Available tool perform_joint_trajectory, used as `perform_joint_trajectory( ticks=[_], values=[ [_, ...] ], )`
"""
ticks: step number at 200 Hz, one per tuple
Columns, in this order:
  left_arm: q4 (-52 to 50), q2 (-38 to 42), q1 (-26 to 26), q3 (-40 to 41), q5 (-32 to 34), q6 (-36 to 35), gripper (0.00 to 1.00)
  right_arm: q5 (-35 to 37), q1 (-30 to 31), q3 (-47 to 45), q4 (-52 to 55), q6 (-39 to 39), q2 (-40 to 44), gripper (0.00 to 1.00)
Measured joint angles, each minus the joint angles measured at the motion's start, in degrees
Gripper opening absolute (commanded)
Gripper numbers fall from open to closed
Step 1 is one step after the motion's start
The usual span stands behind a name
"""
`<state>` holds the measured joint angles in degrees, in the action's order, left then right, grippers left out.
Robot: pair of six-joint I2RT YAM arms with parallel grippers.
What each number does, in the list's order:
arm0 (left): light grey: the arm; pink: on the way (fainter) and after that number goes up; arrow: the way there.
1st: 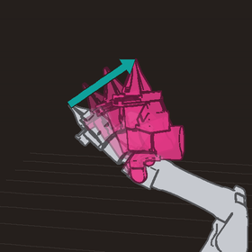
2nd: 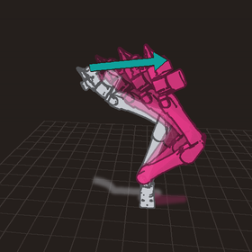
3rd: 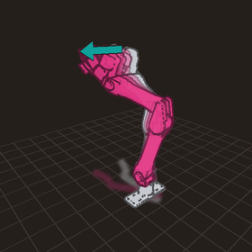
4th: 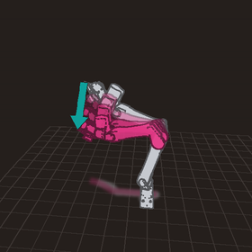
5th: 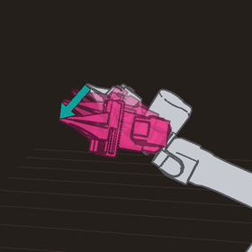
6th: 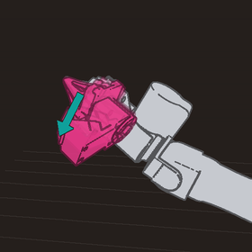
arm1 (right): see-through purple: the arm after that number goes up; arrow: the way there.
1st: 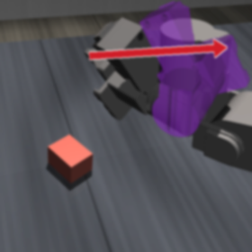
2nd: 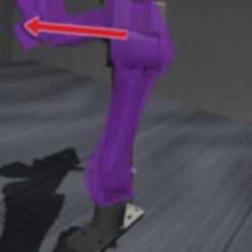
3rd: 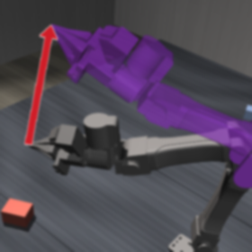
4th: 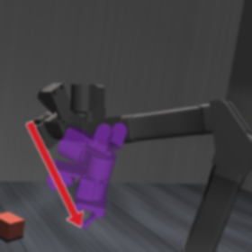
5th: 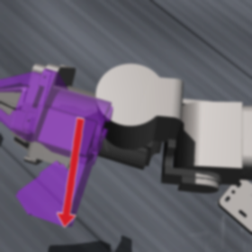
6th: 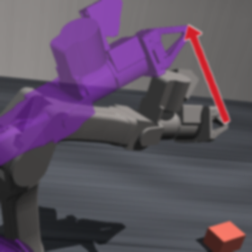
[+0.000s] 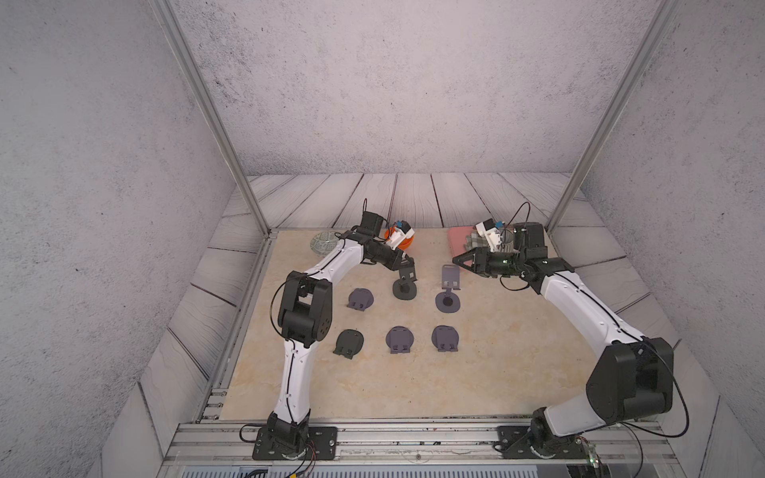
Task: Open the phone stand
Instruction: Open the phone stand, then place the phone stand at the center of the board.
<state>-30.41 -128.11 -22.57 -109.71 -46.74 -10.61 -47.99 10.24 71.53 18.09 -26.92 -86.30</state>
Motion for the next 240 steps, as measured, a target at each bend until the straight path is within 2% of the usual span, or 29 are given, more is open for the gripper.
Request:
perform_joint_trajectory(
  ticks=[21, 35, 48, 79, 142, 181, 186, 193, 198, 203, 206, 216, 240],
  values=[
    [-0.2, -2.1, 0.0, -1.6, 1.1, -1.7, 0.04, 0.0, 0.0, 0.0, -0.2, 0.0, -1.2, 0.36],
    [-0.1, -3.1, 0.0, -1.6, 1.2, -2.2, 0.12, 0.0, -0.1, 0.0, -0.3, 0.0, -2.0, 0.36],
    [0.1, -3.7, 0.1, -1.7, 1.6, -2.6, 0.26, 0.0, -0.1, 0.0, -0.3, 0.0, -2.4, 0.36],
    [0.6, -5.2, 0.2, -2.0, 2.4, -3.4, 0.39, 0.0, -0.2, 0.0, -0.3, 0.2, -3.0, 0.35],
    [0.7, -4.9, 1.4, -2.3, 4.1, -1.8, 0.52, 0.0, -0.2, 0.0, -1.2, 0.1, -3.2, 0.35],
    [0.7, 0.6, 2.2, -2.3, 4.0, 1.4, 0.58, 0.0, -0.2, -0.7, -1.5, 0.2, -2.7, 0.35],
    [0.8, 1.6, 2.3, -2.3, 4.0, 2.1, 0.63, 0.1, -0.2, -0.8, -1.5, 0.2, -2.6, 0.35],
    [1.0, 3.1, 2.3, -2.2, 3.9, 3.0, 0.65, 0.1, -0.2, -0.8, -1.4, 0.2, -2.5, 0.35],
    [1.1, 4.2, 2.4, -2.1, 3.7, 3.8, 0.78, 0.2, -0.2, -0.8, -1.4, 0.2, -2.4, 0.35],
    [1.5, 5.5, 2.5, -1.7, 3.7, 4.9, 0.97, 0.2, -0.2, -0.8, -1.4, 0.3, -2.3, 0.35],
    [2.1, 6.3, 2.6, -1.4, 3.7, 4.8, 1.0, 0.2, -0.2, -0.8, -1.3, 0.4, -2.2, 0.35],
    [2.8, 9.2, 2.9, 0.5, 3.4, 6.4, 0.99, 0.2, -0.2, -0.8, -1.1, 0.6, -1.9, 0.35],
    [4.0, 15.1, 5.6, 6.8, 1.6, 10.0, 0.88, 0.2, -0.2, -0.8, -0.8, 1.1, -0.7, 0.35]
  ],
)
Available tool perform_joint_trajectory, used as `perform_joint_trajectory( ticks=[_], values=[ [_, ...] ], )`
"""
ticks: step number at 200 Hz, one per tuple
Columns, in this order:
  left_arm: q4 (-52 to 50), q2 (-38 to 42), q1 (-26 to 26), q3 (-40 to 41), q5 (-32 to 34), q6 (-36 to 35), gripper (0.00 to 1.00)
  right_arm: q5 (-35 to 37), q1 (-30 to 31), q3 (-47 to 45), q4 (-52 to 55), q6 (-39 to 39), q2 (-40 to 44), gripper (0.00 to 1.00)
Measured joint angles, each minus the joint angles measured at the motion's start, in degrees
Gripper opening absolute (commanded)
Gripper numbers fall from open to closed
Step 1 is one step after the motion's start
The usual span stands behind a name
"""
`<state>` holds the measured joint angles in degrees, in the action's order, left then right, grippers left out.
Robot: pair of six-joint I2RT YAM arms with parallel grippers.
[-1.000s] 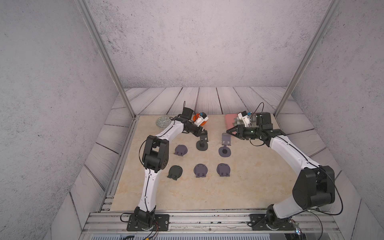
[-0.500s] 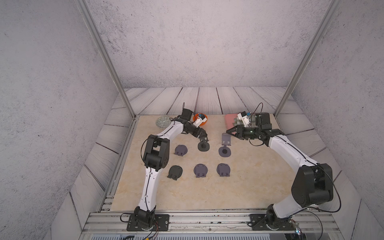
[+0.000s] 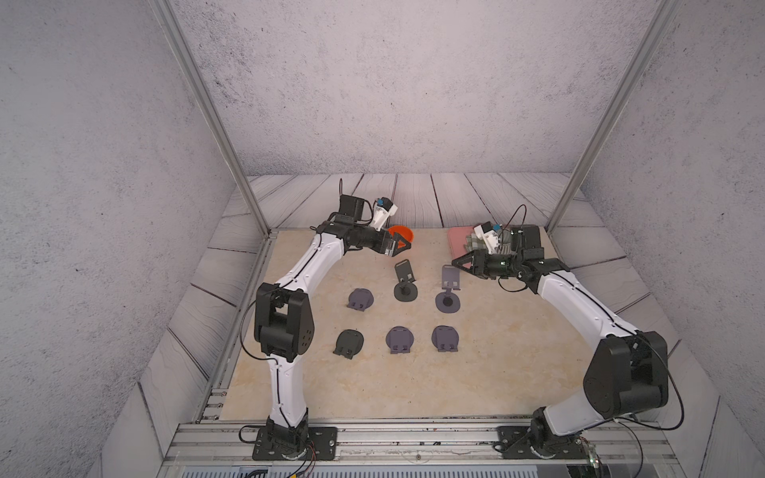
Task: Open the phone stand
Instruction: Place the phone stand at the center of the board.
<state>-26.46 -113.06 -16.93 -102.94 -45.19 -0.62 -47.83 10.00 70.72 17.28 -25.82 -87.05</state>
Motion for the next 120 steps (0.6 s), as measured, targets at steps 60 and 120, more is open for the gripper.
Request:
perform_joint_trajectory(
  ticks=[60, 120],
  values=[
    [-2.6, 1.6, 14.0, 17.0, -1.4, 3.3, 0.63, -1.3, 1.6, -0.1, -1.5, 0.2, 1.4, 0.35],
    [-5.6, 1.0, 13.2, 22.8, -1.7, 3.5, 0.61, -2.6, 7.1, -0.7, -1.7, 1.4, 1.0, 0.35]
  ],
)
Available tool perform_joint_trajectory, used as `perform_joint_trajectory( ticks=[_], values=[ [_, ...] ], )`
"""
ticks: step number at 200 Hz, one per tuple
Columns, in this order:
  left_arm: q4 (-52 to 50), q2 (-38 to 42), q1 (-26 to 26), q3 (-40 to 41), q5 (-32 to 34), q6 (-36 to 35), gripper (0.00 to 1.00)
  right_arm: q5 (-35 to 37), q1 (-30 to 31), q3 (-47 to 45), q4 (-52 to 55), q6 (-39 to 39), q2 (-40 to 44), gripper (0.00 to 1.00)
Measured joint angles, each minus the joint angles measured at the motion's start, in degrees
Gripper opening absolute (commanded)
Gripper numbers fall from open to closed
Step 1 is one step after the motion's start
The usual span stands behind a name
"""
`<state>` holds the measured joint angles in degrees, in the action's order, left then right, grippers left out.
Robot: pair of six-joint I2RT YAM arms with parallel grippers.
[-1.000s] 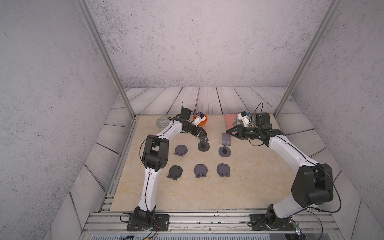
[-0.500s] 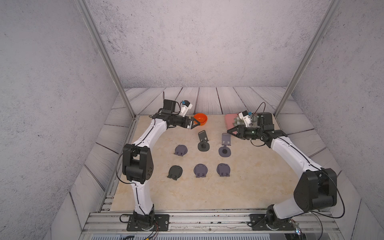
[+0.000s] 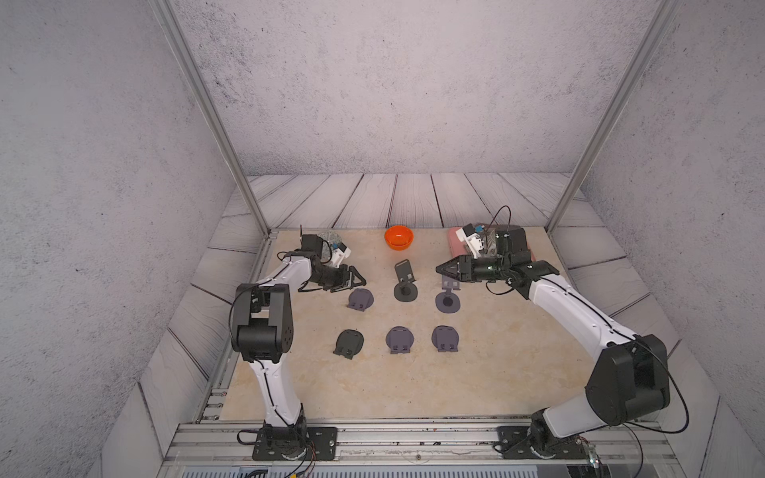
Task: Open the phone stand
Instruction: Place the phone stand at the center of the board, then pick up the phone stand at the center of the board.
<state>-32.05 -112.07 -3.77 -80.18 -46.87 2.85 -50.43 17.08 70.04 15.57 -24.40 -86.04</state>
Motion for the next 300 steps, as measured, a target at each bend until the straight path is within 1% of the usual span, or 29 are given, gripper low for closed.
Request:
perform_joint_trajectory(
  ticks=[49, 91, 96, 105, 131, 184, 239, 300],
  values=[
    [-0.2, -5.3, 0.0, -0.2, -0.5, -0.9, 0.6, -0.2, -0.1, -1.4, -0.2, 0.0, 0.0, 0.35],
    [0.4, -5.8, 0.0, -0.1, -0.5, -1.4, 0.61, -0.5, -0.1, -1.6, -2.0, 0.0, -0.4, 0.35],
    [0.4, -5.8, 0.0, -0.1, -0.6, -1.4, 0.58, -0.5, -0.1, -1.7, -2.2, -0.1, -0.6, 0.35],
    [0.5, -5.9, 0.0, -0.1, -0.5, -1.5, 0.58, -0.5, -0.1, -1.8, -2.6, -0.2, -1.0, 0.35],
    [2.3, -5.7, 0.3, 0.8, -0.8, -1.0, 0.6, -0.6, -0.1, -2.3, -2.6, -0.4, -1.7, 0.35],
    [4.3, -5.4, 2.3, 1.1, -1.1, 0.5, 0.67, -0.7, -0.1, -2.3, -3.1, -0.7, -1.9, 0.34],
    [4.7, -5.7, 2.2, 0.9, -2.5, 1.1, 0.68, -1.0, -0.1, -2.3, -3.5, -0.9, -2.5, 0.34],
    [4.1, -8.8, 1.0, -2.2, -3.4, 1.1, 0.68, -1.1, -0.1, -2.3, -3.5, -0.9, -2.6, 0.34]
  ],
)
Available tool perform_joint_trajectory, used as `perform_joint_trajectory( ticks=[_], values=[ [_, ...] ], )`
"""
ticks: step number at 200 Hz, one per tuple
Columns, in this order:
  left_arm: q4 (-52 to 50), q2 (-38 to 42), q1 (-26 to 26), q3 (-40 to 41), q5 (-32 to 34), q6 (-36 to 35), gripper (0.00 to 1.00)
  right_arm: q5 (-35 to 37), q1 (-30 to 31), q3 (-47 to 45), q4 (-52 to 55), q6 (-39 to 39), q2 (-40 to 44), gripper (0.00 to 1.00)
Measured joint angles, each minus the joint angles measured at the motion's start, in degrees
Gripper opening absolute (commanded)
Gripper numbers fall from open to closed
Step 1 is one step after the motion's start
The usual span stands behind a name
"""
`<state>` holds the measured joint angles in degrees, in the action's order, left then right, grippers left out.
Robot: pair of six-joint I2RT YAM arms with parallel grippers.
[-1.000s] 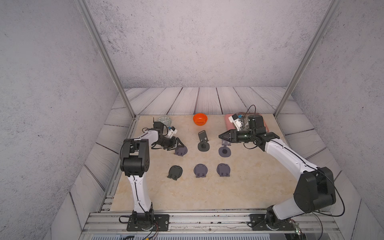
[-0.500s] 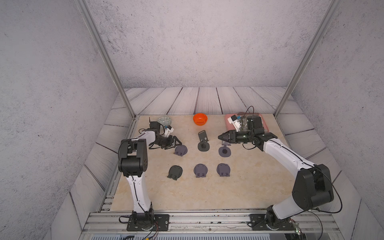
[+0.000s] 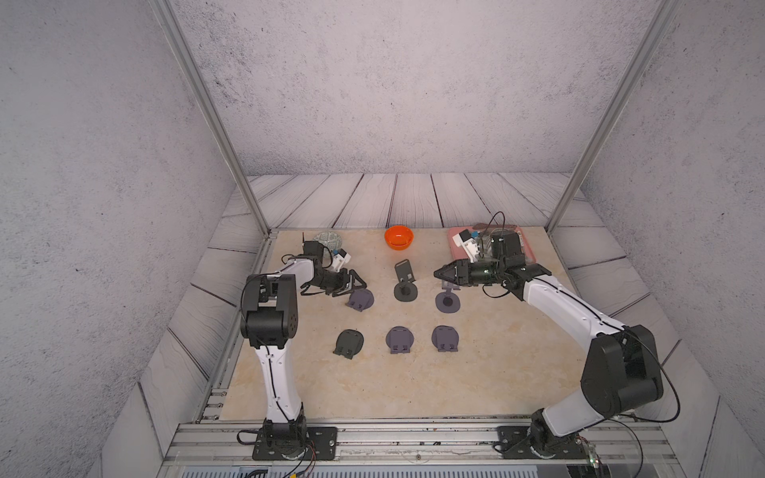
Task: Open the phone stand
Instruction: Pick up the phone stand at the center of the board.
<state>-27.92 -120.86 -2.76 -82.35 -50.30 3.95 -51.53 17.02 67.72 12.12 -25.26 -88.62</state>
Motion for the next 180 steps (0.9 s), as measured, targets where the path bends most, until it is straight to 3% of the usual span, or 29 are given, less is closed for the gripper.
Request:
perform_joint_trajectory(
  ticks=[62, 180],
  values=[
    [-0.8, -2.3, -0.4, -0.8, -0.4, 0.0, 0.68, 0.0, 0.0, 0.0, 0.0, 0.0, 0.0, 0.33],
    [-7.1, -6.2, -2.1, -6.5, -0.5, -0.5, 0.52, -0.5, 0.0, 0.0, 0.0, -0.2, 0.0, 0.33]
  ],
)
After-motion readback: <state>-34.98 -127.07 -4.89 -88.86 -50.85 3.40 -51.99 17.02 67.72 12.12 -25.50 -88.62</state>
